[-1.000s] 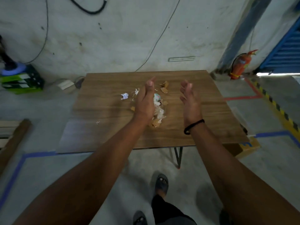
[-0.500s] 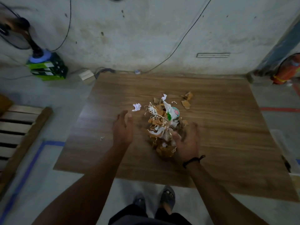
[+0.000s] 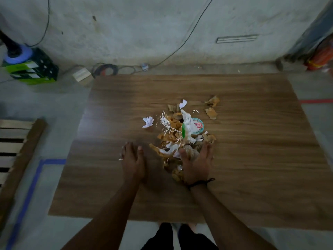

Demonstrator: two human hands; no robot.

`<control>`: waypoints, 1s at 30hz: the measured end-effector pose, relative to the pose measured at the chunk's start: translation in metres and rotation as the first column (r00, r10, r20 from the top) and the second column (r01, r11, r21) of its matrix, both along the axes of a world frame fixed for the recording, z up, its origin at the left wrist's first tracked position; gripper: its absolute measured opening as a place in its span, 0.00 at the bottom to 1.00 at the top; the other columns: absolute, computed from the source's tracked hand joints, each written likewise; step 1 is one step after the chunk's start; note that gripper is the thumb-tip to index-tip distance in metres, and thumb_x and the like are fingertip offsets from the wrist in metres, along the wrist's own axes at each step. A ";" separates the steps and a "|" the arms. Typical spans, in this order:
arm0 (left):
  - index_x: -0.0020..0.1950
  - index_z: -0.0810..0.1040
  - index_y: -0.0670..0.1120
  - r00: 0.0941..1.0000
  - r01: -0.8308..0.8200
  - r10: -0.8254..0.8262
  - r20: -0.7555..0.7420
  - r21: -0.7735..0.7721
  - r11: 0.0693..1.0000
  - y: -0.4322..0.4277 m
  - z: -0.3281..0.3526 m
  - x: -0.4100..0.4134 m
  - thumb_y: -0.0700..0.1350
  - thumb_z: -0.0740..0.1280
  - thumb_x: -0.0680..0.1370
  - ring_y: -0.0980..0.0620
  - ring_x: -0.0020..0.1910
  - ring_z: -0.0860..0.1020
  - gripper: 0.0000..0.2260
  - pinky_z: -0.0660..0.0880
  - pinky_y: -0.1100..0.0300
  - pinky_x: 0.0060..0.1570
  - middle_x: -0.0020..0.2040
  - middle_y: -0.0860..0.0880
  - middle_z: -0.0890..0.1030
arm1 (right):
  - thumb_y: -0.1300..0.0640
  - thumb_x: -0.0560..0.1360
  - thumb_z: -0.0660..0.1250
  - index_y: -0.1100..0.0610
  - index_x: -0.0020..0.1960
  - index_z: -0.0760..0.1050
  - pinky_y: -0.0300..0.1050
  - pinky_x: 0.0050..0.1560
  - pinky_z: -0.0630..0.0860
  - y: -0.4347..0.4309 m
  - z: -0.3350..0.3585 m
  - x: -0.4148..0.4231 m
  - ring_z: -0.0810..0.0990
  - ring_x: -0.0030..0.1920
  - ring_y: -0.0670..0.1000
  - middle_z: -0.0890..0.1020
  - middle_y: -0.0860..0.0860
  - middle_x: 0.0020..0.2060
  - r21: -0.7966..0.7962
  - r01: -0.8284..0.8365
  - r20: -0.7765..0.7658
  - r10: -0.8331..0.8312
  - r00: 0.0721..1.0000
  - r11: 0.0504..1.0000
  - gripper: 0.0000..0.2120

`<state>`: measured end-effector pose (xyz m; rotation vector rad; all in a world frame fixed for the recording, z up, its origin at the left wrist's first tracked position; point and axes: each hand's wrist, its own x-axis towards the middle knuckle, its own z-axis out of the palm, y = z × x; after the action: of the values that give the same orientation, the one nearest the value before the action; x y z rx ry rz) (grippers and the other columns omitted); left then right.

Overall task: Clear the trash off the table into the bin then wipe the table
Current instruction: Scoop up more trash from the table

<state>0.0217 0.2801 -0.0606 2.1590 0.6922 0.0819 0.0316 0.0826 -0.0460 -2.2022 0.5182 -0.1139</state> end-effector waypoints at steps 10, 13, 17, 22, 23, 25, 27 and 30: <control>0.62 0.73 0.52 0.966 0.208 -0.165 0.201 -0.222 0.953 -0.031 0.025 0.024 0.59 0.52 0.79 0.61 0.54 0.76 0.19 0.72 0.69 0.49 0.54 0.57 0.78 | 0.28 0.69 0.55 0.58 0.74 0.61 0.56 0.73 0.61 0.013 0.002 0.051 0.59 0.75 0.56 0.61 0.58 0.75 0.084 -0.130 0.097 0.122 0.988 0.988 0.44; 0.53 0.78 0.48 0.959 0.008 -0.008 0.283 -0.001 1.000 -0.013 0.030 0.034 0.56 0.51 0.80 0.47 0.48 0.78 0.20 0.75 0.53 0.46 0.46 0.51 0.80 | 0.31 0.73 0.50 0.62 0.72 0.64 0.52 0.72 0.62 -0.004 0.011 0.062 0.63 0.73 0.57 0.66 0.61 0.72 0.124 -0.087 0.189 0.062 0.980 0.988 0.41; 0.59 0.75 0.46 0.972 -0.125 0.077 0.220 0.214 0.969 0.021 0.016 0.051 0.54 0.53 0.79 0.42 0.57 0.75 0.18 0.69 0.43 0.59 0.57 0.44 0.79 | 0.26 0.72 0.47 0.66 0.69 0.67 0.44 0.72 0.59 -0.056 0.007 0.086 0.66 0.71 0.58 0.69 0.63 0.69 0.174 0.046 0.267 -0.092 0.959 0.984 0.47; 0.65 0.67 0.52 0.985 0.074 -0.058 0.165 -0.096 0.993 0.016 -0.007 0.070 0.65 0.51 0.79 0.44 0.57 0.76 0.23 0.74 0.41 0.55 0.58 0.44 0.77 | 0.38 0.76 0.49 0.60 0.73 0.64 0.39 0.70 0.55 -0.074 -0.001 0.107 0.64 0.72 0.52 0.68 0.53 0.71 0.177 -0.045 0.104 0.027 0.994 0.983 0.34; 0.64 0.68 0.53 0.977 0.123 -0.093 0.190 -0.149 0.981 0.006 -0.003 0.073 0.63 0.51 0.80 0.47 0.52 0.78 0.20 0.76 0.45 0.52 0.53 0.46 0.78 | 0.37 0.76 0.48 0.59 0.74 0.62 0.40 0.72 0.55 -0.068 -0.003 0.109 0.63 0.72 0.51 0.67 0.51 0.71 0.161 -0.114 0.095 0.099 0.990 0.980 0.34; 0.61 0.69 0.59 0.962 0.197 -0.129 0.241 -0.280 0.940 -0.018 0.009 0.079 0.58 0.52 0.81 0.55 0.50 0.79 0.12 0.76 0.55 0.50 0.51 0.53 0.79 | 0.30 0.73 0.45 0.57 0.75 0.60 0.47 0.75 0.55 -0.052 -0.008 0.111 0.62 0.73 0.51 0.68 0.51 0.72 0.166 -0.216 0.065 0.208 0.976 0.962 0.41; 0.64 0.70 0.60 0.957 0.226 -0.111 0.268 -0.450 0.864 -0.035 0.014 0.083 0.61 0.55 0.80 0.50 0.56 0.79 0.16 0.75 0.53 0.55 0.56 0.50 0.80 | 0.26 0.70 0.43 0.56 0.74 0.62 0.46 0.73 0.56 -0.037 -0.007 0.112 0.64 0.72 0.49 0.71 0.48 0.69 0.215 -0.280 0.065 0.273 0.960 0.935 0.45; 0.68 0.69 0.51 0.954 0.221 -0.080 0.290 -0.493 0.841 -0.042 0.015 0.086 0.58 0.55 0.80 0.49 0.57 0.78 0.20 0.75 0.54 0.55 0.58 0.45 0.79 | 0.26 0.71 0.44 0.54 0.73 0.64 0.43 0.71 0.58 -0.028 -0.001 0.114 0.62 0.72 0.46 0.68 0.51 0.72 0.267 -0.323 0.109 0.305 0.946 0.908 0.44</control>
<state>0.1080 0.2379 -0.0454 1.6277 0.3343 0.0790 0.1454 0.0548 -0.0471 -1.9639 0.1260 0.0579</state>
